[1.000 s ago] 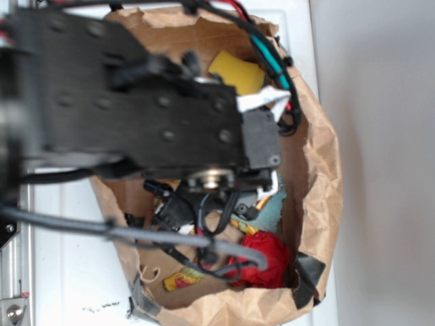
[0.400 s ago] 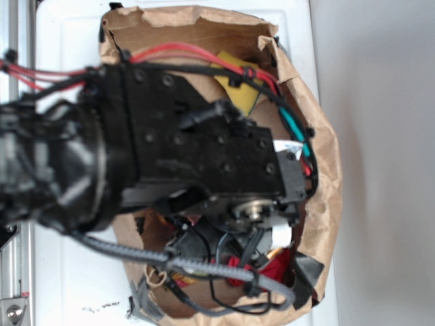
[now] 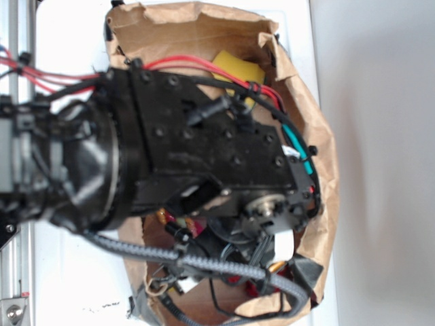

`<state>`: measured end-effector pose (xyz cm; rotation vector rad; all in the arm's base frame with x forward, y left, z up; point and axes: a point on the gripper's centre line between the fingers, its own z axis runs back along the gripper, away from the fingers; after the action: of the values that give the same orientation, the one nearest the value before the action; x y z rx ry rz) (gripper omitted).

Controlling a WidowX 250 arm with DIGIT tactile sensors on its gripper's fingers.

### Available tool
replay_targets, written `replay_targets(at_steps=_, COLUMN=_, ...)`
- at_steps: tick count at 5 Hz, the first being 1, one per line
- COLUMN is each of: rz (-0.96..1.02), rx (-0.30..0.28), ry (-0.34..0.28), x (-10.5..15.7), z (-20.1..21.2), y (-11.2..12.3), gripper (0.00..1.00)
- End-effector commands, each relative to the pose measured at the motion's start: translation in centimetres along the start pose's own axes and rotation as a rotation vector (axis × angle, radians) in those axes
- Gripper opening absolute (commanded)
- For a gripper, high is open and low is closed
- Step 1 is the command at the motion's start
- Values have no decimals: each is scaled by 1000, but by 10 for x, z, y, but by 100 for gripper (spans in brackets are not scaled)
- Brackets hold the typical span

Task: Grab the red paper.

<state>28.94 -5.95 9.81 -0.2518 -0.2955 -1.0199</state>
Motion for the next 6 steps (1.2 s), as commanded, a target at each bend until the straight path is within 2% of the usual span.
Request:
replay_targets(at_steps=1, rz=33, rx=61, ry=-177, x=15, z=42, y=23, gripper=100)
replay_targets(at_steps=3, rz=29, rx=98, ry=-198, x=14, z=37, y=28, gripper=100)
replay_targets(at_steps=5, rz=1, rx=117, ry=-165, x=13, z=26, y=27, gripper=100)
replay_targets(at_steps=6, rz=-29, rx=131, ry=-130, x=12, z=13, y=27, gripper=100)
